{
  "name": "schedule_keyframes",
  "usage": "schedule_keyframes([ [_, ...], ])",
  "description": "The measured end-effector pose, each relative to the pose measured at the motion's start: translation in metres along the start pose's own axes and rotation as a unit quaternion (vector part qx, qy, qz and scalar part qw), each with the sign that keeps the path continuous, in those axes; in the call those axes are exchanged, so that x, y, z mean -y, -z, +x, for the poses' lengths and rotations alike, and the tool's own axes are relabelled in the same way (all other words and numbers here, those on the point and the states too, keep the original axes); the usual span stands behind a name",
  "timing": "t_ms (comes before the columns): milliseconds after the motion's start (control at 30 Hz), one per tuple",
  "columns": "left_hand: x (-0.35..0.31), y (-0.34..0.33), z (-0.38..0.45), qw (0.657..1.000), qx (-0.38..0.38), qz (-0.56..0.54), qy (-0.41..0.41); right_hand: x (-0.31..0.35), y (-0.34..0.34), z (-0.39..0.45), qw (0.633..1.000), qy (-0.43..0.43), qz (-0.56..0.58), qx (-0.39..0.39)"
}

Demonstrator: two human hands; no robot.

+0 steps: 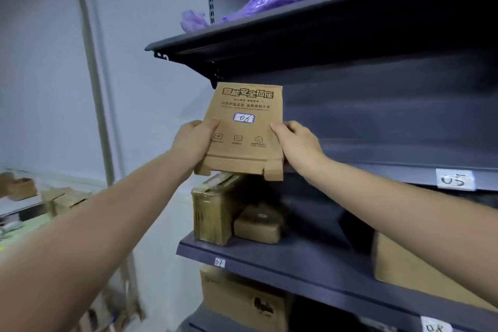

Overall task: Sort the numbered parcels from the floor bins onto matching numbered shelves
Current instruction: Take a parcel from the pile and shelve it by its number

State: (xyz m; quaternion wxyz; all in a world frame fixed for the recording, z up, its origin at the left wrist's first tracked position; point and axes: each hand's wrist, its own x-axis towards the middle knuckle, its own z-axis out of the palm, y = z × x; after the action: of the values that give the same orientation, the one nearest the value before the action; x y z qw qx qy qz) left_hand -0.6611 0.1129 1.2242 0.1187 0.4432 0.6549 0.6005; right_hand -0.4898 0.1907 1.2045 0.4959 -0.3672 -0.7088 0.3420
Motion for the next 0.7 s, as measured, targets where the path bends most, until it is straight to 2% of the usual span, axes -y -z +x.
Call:
schedule_keyframes([
  [167, 0.005, 0.015, 0.064, 0.992, 0.074, -0.095, 0.048, 0.017, -0.035, 0.067, 0.997, -0.059, -0.030, 0.028],
  [400, 0.024, 0.035, 0.162, 0.981, 0.129, -0.142, 0.028, 0.036, -0.089, 0.140, 0.994, -0.109, 0.006, 0.029],
  [500, 0.047, 0.032, 0.202, 0.978, 0.159, -0.129, 0.028, 0.026, -0.122, 0.166, 0.991, -0.136, -0.011, 0.002],
  [600, 0.075, 0.024, 0.241, 0.979, 0.190, -0.062, 0.041, 0.006, -0.150, 0.190, 0.982, -0.175, -0.059, -0.024],
  [700, 0.094, 0.022, 0.269, 0.968, 0.243, -0.025, 0.055, -0.010, -0.171, 0.210, 0.968, -0.211, -0.134, -0.018],
])
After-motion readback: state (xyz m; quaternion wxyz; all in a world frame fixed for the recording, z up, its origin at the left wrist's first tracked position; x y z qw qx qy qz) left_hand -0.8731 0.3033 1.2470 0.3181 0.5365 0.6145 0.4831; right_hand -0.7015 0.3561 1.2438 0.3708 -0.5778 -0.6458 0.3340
